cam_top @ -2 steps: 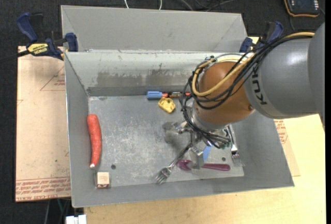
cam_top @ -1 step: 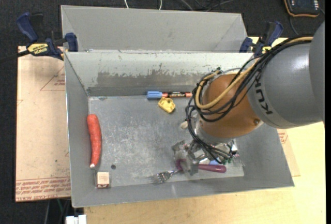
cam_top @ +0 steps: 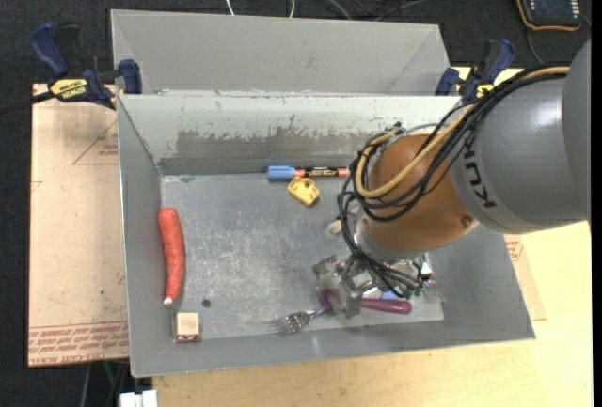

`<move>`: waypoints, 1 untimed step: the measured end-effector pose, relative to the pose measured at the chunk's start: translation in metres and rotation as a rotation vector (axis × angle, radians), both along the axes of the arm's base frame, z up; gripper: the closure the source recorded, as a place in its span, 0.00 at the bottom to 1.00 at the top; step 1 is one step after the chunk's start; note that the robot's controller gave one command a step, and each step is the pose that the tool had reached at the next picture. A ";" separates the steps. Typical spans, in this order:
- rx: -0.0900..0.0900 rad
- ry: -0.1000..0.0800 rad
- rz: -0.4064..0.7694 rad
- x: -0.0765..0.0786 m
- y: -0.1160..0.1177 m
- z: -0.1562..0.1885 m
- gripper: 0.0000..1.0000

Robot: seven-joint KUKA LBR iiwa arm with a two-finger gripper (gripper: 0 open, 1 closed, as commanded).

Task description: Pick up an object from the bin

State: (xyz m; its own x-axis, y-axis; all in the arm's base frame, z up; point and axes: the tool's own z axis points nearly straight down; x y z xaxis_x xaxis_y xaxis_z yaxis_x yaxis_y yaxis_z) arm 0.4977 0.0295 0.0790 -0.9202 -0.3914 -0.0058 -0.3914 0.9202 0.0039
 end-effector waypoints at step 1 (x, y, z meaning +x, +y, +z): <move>0.001 0.005 -0.001 -0.001 0.001 0.034 1.00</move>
Offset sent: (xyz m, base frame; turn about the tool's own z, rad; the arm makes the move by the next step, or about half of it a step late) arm -0.0021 0.0003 0.0979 0.0004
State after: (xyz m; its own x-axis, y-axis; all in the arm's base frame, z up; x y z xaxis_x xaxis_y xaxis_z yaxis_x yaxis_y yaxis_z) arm 0.4964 0.0300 0.1128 -0.9204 -0.3909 -0.0019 -0.3909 0.9204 0.0062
